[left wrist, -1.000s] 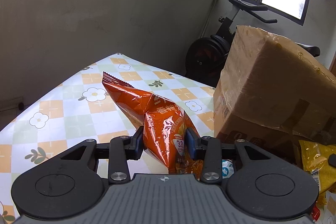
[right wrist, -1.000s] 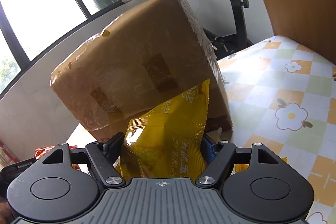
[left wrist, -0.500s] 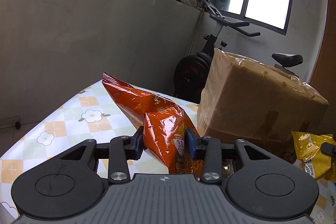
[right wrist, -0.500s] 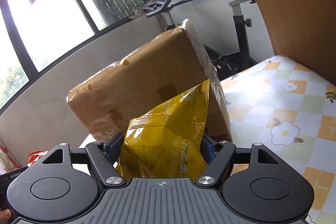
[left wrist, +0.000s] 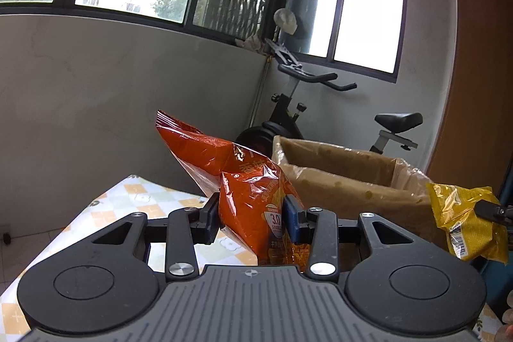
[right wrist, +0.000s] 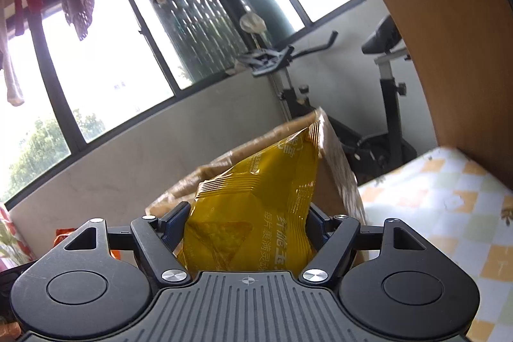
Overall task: Organize snacks
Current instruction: 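Lift both chip bags up and carry them over the box, then open both tools to drop the chip bags into the box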
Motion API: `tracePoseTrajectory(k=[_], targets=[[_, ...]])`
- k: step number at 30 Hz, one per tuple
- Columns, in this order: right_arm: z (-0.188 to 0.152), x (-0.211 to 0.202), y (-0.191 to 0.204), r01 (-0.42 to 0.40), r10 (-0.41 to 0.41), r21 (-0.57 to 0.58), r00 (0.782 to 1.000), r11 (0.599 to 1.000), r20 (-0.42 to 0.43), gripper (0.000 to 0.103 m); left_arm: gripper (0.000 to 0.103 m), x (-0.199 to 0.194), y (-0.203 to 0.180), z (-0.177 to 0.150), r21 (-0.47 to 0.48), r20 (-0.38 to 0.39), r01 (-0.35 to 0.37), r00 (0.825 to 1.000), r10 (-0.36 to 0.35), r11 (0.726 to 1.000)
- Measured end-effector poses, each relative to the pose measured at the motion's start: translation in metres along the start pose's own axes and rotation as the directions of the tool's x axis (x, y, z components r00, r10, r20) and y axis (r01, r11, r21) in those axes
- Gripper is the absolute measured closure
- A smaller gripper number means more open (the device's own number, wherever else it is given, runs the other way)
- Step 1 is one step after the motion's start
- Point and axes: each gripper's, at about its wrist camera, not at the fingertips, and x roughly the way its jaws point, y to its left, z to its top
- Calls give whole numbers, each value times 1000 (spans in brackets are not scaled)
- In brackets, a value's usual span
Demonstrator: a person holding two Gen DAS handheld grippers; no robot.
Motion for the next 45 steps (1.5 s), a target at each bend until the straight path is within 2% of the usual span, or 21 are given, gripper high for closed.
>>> tracePoseTrajectory(k=[8,16,26,32,38,39,40,42,45], targets=[[55,28,12,-11,16,-106,999,994,51,33,60,26,-41,41,69,69,87,993,-92,994],[83,90,7,27,-20,-170,999,985,48,33,60,94,-84,56,142,31,122,991,-128,982],[88,167,9,81,-99,-287,994,954,-48,33,60,152,-108,64,284,-39,101,995,-94,954],[80,191,17,97,-146,-386,984,917,-100,32,60,176,-110,54,297,-116,117,989,-86,948],[72,204,9,115,-184,-388,972,914,-146,31,59,189,-108,49,310,-158,104,986,-57,945],[70,205,8,115,-187,-386,970,915,-156,30,55,190,-108,49,306,-160,98,986,-50,947],[68,206,7,113,-189,-381,967,918,-169,27,46,191,-108,49,301,-164,93,985,-45,949],[64,207,4,118,-200,-379,962,918,-184,21,34,187,-106,50,292,-153,92,987,-48,952],[62,203,4,128,-212,-383,960,915,-186,20,26,182,-105,52,297,-138,96,989,-57,950]])
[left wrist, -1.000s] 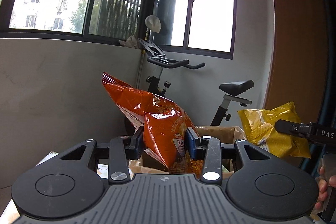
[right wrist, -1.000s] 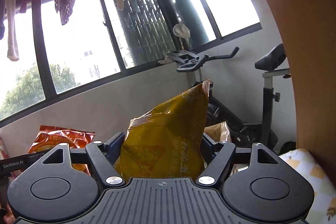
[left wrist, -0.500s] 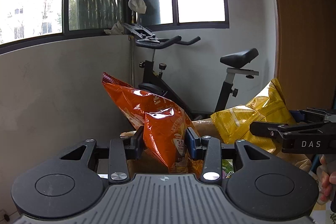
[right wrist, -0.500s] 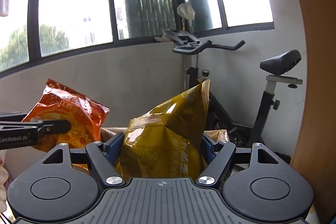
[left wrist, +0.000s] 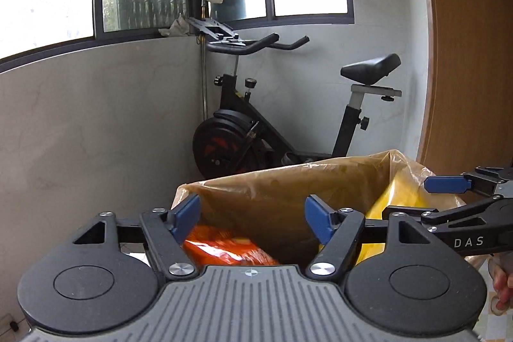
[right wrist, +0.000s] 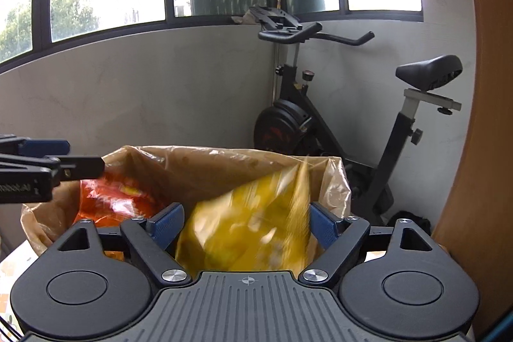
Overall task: Organize snacks
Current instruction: 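Open both tools to drop the chip bags into the box, then lower both tools toward the remaining small snacks in front of the box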
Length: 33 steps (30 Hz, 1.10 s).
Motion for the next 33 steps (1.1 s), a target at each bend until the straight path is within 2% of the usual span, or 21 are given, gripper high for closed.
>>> tracePoseTrajectory(k=[3,12,20,26,33], targets=[[1,-6,-1,1,-1,18,1000,1000,5,15,24,-3,0,2,-7,3,-5,1000,5,1000],[0,-33,-5,4,-5,40,1000,999,17,14,24,-28,14,-4,-78,0,4,1000,-4,997],[-9,-69,-10,-4,0,76,999,997,44,14,24,-61,36,-29,-147,-21,-22,1000,19,989],[-17,-95,-5,3,-7,66,998,998,63,14,24,-84,46,-40,-173,-28,-50,999,46,984],[-38,-125,9,-12,9,43,998,999,67,14,24,-113,47,-64,-203,-30,-46,999,41,978]])
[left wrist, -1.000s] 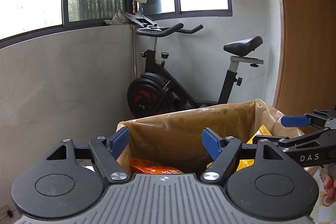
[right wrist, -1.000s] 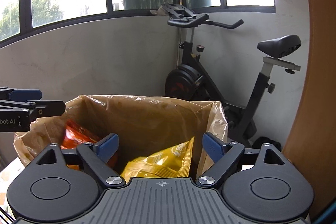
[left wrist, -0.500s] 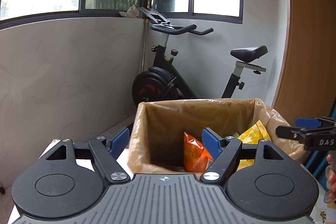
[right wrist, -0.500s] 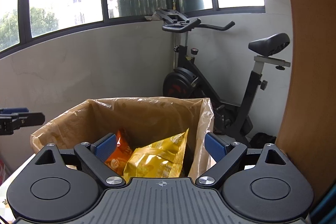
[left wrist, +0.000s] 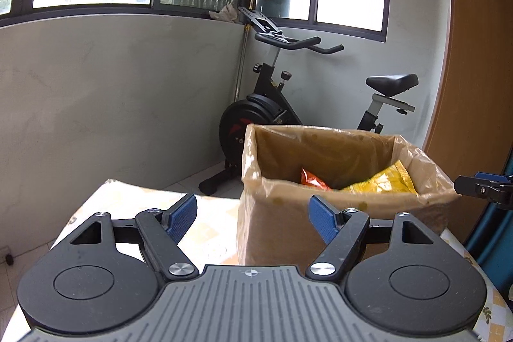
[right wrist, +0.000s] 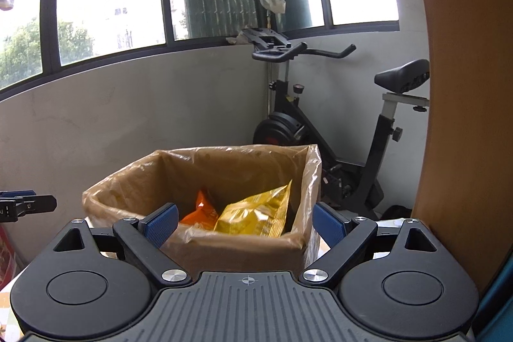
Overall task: Organize snacks
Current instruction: 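Lower both tools toward the remaining small snacks in front of the box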
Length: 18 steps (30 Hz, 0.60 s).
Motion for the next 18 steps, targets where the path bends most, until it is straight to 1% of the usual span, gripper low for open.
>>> tracePoseTrajectory(k=[8,11,14,15,17,18], targets=[[-48,-18,23,-48,48,-10,997,999,-64,14,24,-20,5,-44,-17,-42,-4,999,3,1000],[-74,-20,29,-54,55,8,992,998,-110,14,24,-22,4,-59,-23,-61,-1,998,0,1000],[-103,-20,32,-58,64,42,983,997,-172,15,24,-22,2,-74,-34,-81,6,997,-9,999],[-112,-19,33,-54,63,50,979,997,-193,17,24,-22,2,-81,-36,-88,8,996,-11,999],[-131,-16,35,-41,54,57,968,998,-245,25,24,-20,0,-91,-36,-102,12,995,-15,999],[-140,-13,38,-35,50,59,961,998,-272,31,24,-19,0,-96,-37,-111,13,994,-17,999]])
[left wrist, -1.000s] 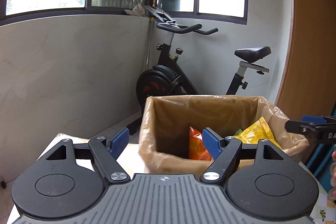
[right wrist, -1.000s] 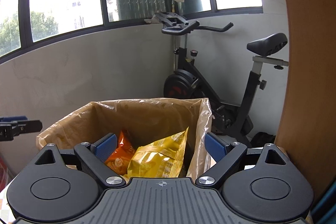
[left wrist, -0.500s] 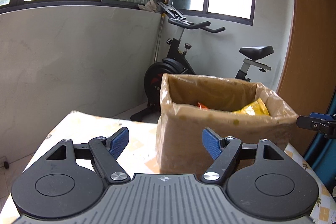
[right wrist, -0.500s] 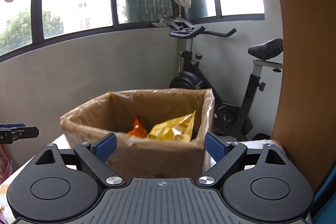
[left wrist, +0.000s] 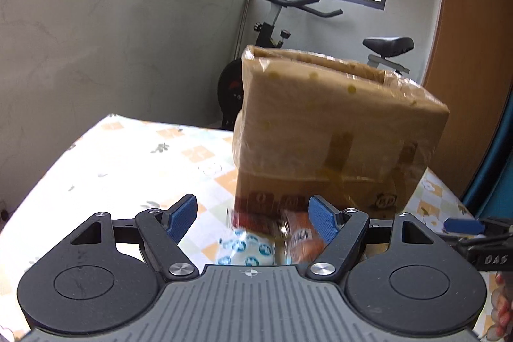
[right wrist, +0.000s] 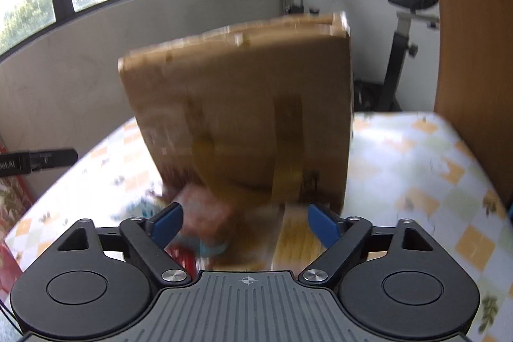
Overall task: Organize snacks
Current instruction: 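Lower both tools toward the remaining small snacks in front of the box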
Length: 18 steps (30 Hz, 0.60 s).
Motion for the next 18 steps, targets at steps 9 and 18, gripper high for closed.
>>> tracePoseTrajectory(k=[9,18], targets=[[-49,33,20,-5,-2,-37,984,999,-177,47,25,17,9,-36,-64,-89,-6,996,0,998],[-54,50,12,-14,11,-12,982,1000,-189,68,25,41,17,-44,-64,-120,-26,993,18,998]])
